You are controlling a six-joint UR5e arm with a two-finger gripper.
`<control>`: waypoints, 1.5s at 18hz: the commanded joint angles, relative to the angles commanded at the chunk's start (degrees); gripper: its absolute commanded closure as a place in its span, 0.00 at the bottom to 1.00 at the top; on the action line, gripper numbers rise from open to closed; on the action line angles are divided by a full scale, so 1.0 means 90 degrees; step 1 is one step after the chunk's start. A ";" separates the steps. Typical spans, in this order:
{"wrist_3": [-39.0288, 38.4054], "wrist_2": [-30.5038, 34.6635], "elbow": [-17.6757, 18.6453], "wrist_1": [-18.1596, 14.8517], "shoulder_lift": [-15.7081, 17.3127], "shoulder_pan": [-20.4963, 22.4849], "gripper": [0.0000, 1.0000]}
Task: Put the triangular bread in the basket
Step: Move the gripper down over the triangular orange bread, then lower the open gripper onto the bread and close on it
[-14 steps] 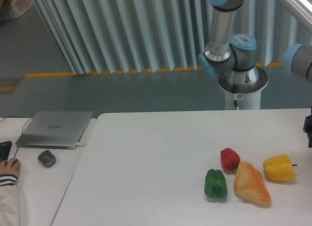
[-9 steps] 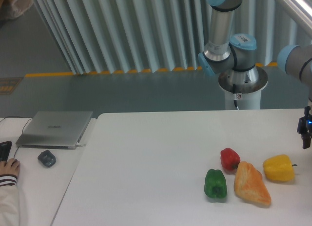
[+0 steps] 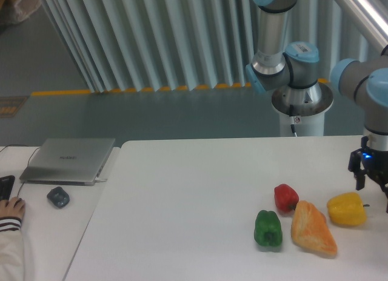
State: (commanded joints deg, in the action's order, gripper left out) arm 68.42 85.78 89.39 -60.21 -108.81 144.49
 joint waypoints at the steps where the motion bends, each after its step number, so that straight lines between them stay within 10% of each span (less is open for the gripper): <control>1: -0.0266 0.0000 0.0000 0.0011 -0.0010 -0.0068 0.00; 19: -0.3597 0.0283 0.0087 0.0001 -0.0478 -0.1153 0.00; 27: -0.3657 0.0254 0.0107 -0.0038 -0.0488 -0.1055 0.00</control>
State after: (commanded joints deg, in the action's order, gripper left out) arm 35.51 88.07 90.35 -60.56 -113.20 135.00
